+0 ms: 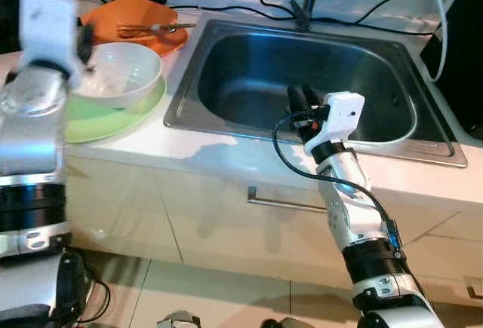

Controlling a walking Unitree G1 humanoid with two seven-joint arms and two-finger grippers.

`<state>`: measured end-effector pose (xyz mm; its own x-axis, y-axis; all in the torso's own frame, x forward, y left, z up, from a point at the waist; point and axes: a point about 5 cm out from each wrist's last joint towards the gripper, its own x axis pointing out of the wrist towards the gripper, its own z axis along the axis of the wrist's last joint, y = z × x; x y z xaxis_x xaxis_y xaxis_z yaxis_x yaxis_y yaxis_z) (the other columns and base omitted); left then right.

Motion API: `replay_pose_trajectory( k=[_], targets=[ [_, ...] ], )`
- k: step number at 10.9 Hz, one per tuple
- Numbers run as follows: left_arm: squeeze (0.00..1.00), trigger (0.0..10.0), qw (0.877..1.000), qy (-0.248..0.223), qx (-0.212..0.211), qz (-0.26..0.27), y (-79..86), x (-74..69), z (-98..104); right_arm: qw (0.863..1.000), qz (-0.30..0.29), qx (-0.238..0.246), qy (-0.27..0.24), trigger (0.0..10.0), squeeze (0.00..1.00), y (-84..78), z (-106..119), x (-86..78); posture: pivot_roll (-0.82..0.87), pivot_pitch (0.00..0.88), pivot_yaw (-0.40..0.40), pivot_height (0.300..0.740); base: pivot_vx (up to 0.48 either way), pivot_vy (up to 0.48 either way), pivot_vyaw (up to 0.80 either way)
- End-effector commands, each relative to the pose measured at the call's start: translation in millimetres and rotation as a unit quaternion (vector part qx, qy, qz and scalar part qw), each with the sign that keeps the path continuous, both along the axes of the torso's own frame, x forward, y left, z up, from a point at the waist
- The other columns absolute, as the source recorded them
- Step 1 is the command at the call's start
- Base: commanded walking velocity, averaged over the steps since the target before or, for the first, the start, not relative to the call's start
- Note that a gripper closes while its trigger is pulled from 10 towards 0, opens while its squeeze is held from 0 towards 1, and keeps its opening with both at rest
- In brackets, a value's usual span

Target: Kitchen organization

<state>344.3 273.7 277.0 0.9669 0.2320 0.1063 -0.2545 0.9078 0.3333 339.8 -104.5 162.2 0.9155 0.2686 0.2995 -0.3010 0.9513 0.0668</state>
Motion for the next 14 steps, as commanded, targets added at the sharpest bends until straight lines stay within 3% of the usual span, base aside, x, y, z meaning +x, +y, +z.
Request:
replay_pose_trajectory(
  k=[1, 4, 6, 11, 14],
  targets=[
    [0.0, 10.0, 0.999, 0.024, -0.025, 0.035, 12.4, -4.0, -5.0, 1.0, 0.001, 0.001, 0.002, 10.0, 0.0, -3.4, 1.0, 1.0, 0.1, 0.089, -0.052, 0.74, 0.0, 0.0, 0.0],
    [0.0, 10.0, 0.994, 0.046, -0.061, 0.073, 28.6, -10.3, -14.5, 1.0, 0.004, -0.002, 0.001, 10.0, 0.0, -4.1, 1.7, 1.4, 0.11, 0.091, -0.054, 0.74, 0.0, 0.0, 0.0],
    [0.0, 10.0, 0.992, 0.054, -0.084, 0.073, 28.2, -11.9, -17.3, 1.0, 0.009, -0.003, 0.0, 10.0, 0.0, -2.7, 2.5, 1.4, 0.11, 0.091, -0.051, 0.74, 0.0, 0.0, 0.0],
    [0.0, 10.0, 0.982, 0.084, -0.168, 0.034, 12.9, -9.1, -39.0, 1.0, 0.011, -0.004, -0.002, 10.0, 0.0, -2.3, 3.8, 1.5, 0.1, 0.091, -0.05, 0.74, 0.0, 0.0, 0.0],
    [0.0, 10.0, 0.97, 0.075, -0.23, 0.026, 6.4, -8.5, -42.0, 1.0, 0.013, -0.007, -0.002, 10.0, 0.0, -2.3, 3.9, 1.8, 0.1, 0.087, -0.051, 0.74, 0.0, 0.0, 0.0]
  ],
)
